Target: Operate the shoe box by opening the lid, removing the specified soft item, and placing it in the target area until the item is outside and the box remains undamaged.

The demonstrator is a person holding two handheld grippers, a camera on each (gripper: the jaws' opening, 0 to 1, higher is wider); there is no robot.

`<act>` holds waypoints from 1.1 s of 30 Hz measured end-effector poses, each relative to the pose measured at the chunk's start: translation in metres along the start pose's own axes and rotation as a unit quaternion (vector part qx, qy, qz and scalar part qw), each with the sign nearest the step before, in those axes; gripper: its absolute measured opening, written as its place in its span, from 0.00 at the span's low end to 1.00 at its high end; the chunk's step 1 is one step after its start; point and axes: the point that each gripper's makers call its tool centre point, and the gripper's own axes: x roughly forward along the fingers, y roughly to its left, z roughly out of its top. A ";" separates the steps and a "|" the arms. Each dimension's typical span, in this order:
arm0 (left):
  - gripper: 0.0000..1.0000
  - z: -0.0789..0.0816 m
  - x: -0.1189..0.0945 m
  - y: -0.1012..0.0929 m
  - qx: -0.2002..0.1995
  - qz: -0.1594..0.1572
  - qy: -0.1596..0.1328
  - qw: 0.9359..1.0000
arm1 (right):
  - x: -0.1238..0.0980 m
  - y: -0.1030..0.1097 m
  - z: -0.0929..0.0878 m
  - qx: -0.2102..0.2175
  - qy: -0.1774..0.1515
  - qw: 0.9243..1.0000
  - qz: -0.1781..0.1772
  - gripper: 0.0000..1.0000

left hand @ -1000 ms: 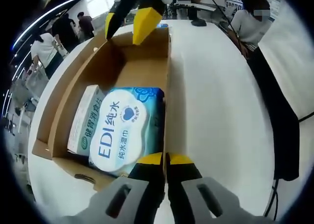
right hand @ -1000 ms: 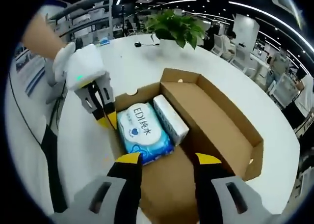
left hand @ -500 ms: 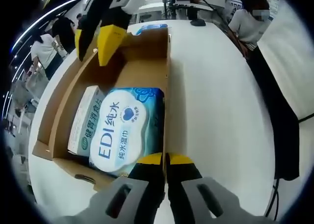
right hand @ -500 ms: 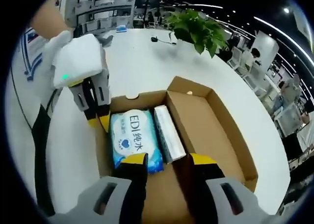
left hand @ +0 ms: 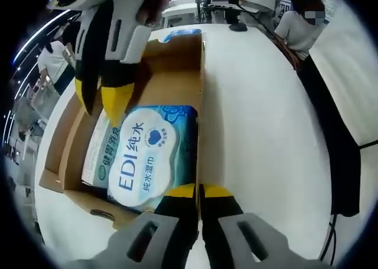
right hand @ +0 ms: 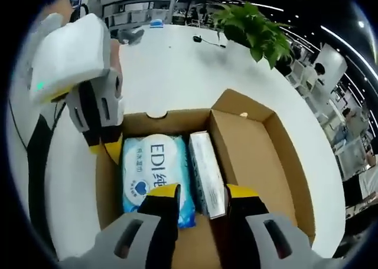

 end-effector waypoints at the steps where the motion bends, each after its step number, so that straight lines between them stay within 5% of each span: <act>1: 0.00 0.000 0.000 0.000 0.000 0.000 0.000 1.000 | 0.002 0.000 0.002 -0.009 -0.003 1.000 -0.001 0.27; 14: 0.00 0.001 0.000 -0.001 0.002 0.000 -0.001 1.000 | 0.008 -0.005 0.000 -0.014 0.009 1.000 -0.009 0.26; 21: 0.00 0.001 0.000 -0.002 0.003 0.001 0.000 1.000 | 0.022 -0.007 -0.018 -0.018 0.058 0.998 -0.009 0.20; 33: 0.00 0.000 0.000 0.000 -0.001 -0.001 0.000 1.000 | 0.019 -0.007 -0.021 0.009 0.073 0.997 0.007 0.17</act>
